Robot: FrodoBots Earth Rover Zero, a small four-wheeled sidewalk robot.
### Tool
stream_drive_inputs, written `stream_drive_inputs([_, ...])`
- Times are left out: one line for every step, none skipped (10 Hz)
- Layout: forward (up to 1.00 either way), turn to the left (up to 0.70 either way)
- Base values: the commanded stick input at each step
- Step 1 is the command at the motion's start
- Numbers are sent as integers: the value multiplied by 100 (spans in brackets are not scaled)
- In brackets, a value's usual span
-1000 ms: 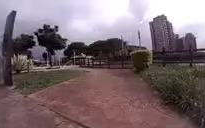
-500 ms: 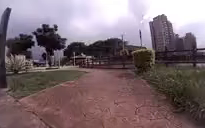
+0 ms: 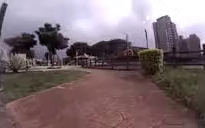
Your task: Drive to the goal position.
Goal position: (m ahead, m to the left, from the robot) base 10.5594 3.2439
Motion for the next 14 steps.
stream_drive_inputs([100,0])
stream_drive_inputs([100,-18])
stream_drive_inputs([100,-40])
stream_drive_inputs([100,-30])
stream_drive_inputs([100,0])
stream_drive_inputs([100,0])
stream_drive_inputs([100,0])
stream_drive_inputs([100,0])
stream_drive_inputs([100,0])
stream_drive_inputs([100,0])
stream_drive_inputs([100,0])
stream_drive_inputs([100,0])
stream_drive_inputs([100,0])
stream_drive_inputs([100,0])
